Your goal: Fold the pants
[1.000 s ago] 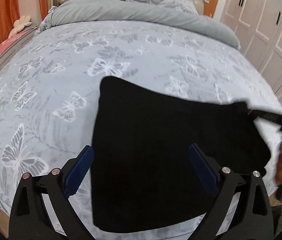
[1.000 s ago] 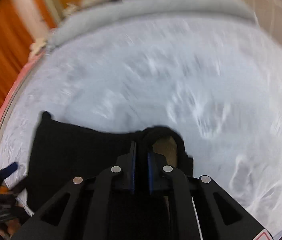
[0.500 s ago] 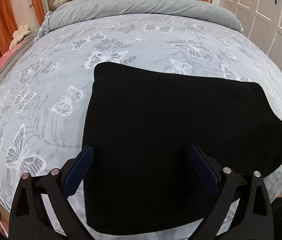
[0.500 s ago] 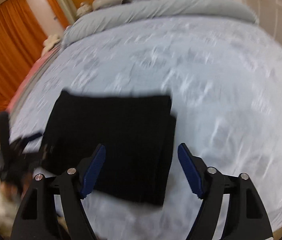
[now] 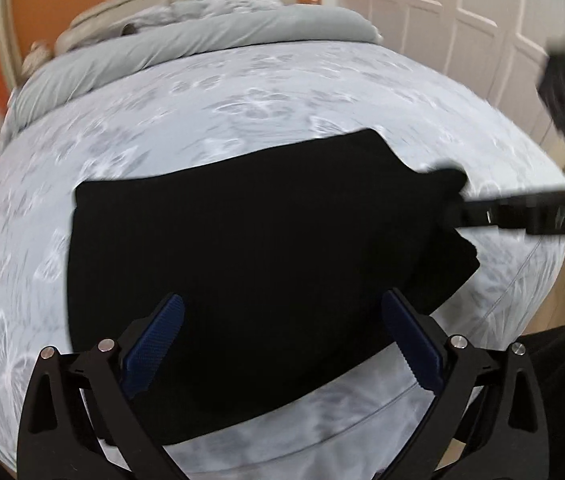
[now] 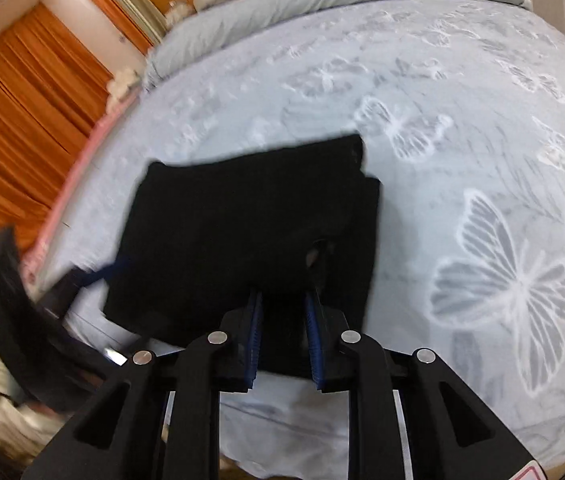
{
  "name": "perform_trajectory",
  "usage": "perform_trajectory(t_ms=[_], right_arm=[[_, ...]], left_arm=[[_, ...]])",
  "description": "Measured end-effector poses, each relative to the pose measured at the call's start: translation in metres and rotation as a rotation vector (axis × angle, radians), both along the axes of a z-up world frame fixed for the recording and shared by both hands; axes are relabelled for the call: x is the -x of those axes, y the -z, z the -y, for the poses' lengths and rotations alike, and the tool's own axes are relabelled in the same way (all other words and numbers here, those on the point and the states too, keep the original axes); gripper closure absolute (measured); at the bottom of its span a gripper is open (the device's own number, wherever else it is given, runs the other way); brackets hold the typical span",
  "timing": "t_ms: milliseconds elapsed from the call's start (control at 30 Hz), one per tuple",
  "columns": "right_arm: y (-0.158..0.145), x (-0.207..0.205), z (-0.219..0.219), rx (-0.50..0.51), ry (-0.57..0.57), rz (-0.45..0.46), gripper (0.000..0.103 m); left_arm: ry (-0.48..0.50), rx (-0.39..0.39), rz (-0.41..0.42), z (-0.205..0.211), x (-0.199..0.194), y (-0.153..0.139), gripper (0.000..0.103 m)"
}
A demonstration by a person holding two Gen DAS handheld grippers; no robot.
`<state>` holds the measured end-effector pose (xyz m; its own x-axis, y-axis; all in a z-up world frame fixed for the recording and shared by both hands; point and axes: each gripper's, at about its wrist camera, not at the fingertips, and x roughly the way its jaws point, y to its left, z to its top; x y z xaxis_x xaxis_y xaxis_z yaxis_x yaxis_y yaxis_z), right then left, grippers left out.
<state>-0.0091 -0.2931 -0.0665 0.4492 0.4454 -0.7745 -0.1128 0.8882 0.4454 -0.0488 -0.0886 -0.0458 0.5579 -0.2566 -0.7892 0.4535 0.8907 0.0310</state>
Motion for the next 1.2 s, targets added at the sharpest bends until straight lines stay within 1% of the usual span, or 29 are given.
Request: perform_trajectory(t_ms=[67,133,167,200,233,267,300,333,367,400,433,467,500,533,567,633,667,700,733,800,867,933,1000,1033,1067,1100,1133,1200], right_arm=[[-0.006,-0.006,-0.004,-0.003,0.000,0.014,0.084],[-0.008,-0.010,-0.010,-0.014,-0.013,0.015,0.084],[-0.009,-0.012,-0.011,-0.021,-0.014,0.015,0.084],[-0.009,-0.013,-0.012,-0.029,-0.013,0.015,0.083],[-0.009,-0.013,-0.010,-0.031,-0.008,0.014,0.081],[-0.009,-0.014,-0.008,-0.035,0.002,0.013,0.081],[-0.009,-0.013,-0.003,-0.041,0.007,0.010,0.077],[-0.008,-0.012,0.000,-0.044,0.007,0.009,0.071],[-0.008,-0.011,0.003,-0.038,0.007,0.011,0.068],[-0.008,-0.007,0.003,-0.025,-0.006,0.019,0.065],[-0.008,-0.004,0.002,-0.017,-0.027,0.028,0.060],[-0.008,-0.001,0.000,-0.016,-0.042,0.032,0.060],[-0.008,0.001,-0.004,0.027,-0.044,0.042,0.060],[-0.008,0.003,-0.005,0.059,-0.039,0.052,0.057],[-0.008,0.003,-0.004,0.071,-0.034,0.052,0.057],[-0.010,0.001,0.003,0.029,-0.011,0.053,0.057],[-0.010,0.000,0.004,0.030,-0.005,0.057,0.057],[-0.011,-0.005,0.000,0.057,-0.009,0.060,0.057],[-0.010,-0.010,-0.005,0.081,-0.018,0.059,0.057],[-0.004,-0.022,-0.019,0.108,-0.048,0.041,0.057],[0.005,-0.036,-0.037,0.167,-0.092,0.025,0.057],[0.014,-0.047,-0.049,0.251,-0.093,0.018,0.057],[0.023,-0.055,-0.057,0.296,-0.097,0.008,0.058],[0.027,-0.058,-0.062,0.302,-0.110,0.003,0.072],[0.030,-0.060,-0.065,0.312,-0.115,-0.005,0.082],[0.029,-0.061,-0.067,0.309,-0.121,-0.014,0.088],[0.020,-0.058,-0.067,0.297,-0.115,0.007,0.093],[-0.007,-0.047,-0.062,0.264,-0.097,0.084,0.094]], left_arm=[[0.000,-0.008,-0.008,0.017,-0.006,0.006,0.006],[-0.008,0.020,-0.045,0.027,-0.017,0.012,0.007],[-0.013,0.035,-0.064,0.031,-0.023,0.015,0.014],[-0.018,0.047,-0.086,0.033,-0.028,0.019,0.039],[-0.030,0.039,-0.099,0.036,-0.035,0.023,0.046],[-0.039,0.042,-0.087,0.036,-0.038,0.022,0.060],[-0.038,0.069,-0.081,0.034,-0.040,0.019,0.084],[-0.018,0.129,-0.111,0.029,-0.045,0.013,0.090],[-0.018,0.166,-0.130,0.024,-0.047,0.008,0.094],[-0.019,0.196,-0.130,0.019,-0.048,0.002,0.096],[-0.013,0.232,-0.112,0.010,-0.046,-0.009,0.096],[-0.011,0.249,-0.095,0.004,-0.045,-0.017,0.097],[-0.024,0.260,-0.071,-0.002,-0.044,-0.026,0.098],[-0.038,0.286,-0.040,-0.012,-0.044,-0.038,0.098],[-0.054,0.313,-0.031,-0.022,-0.046,-0.045,0.098],[-0.092,0.371,-0.045,-0.041,-0.055,-0.053,0.098],[-0.107,0.394,-0.051,-0.050,-0.058,-0.055,0.098],[-0.114,0.410,-0.055,-0.054,-0.059,-0.057,0.098],[-0.122,0.443,-0.067,-0.061,-0.061,-0.058,0.098],[-0.118,0.481,-0.092,-0.066,-0.063,-0.060,0.097],[-0.112,0.483,-0.090,-0.066,-0.061,-0.061,0.097],[-0.104,0.467,-0.081,-0.061,-0.059,-0.062,0.097],[-0.083,0.464,-0.097,-0.054,-0.059,-0.059,0.097],[-0.076,0.459,-0.102,-0.050,-0.059,-0.058,0.097],[-0.072,0.451,-0.103,-0.046,-0.057,-0.057,0.097],[-0.072,0.439,-0.099,-0.043,-0.056,-0.056,0.097],[-0.070,0.426,-0.089,-0.040,-0.054,-0.056,0.097],[-0.043,0.448,-0.089,-0.040,-0.049,-0.061,0.096]])
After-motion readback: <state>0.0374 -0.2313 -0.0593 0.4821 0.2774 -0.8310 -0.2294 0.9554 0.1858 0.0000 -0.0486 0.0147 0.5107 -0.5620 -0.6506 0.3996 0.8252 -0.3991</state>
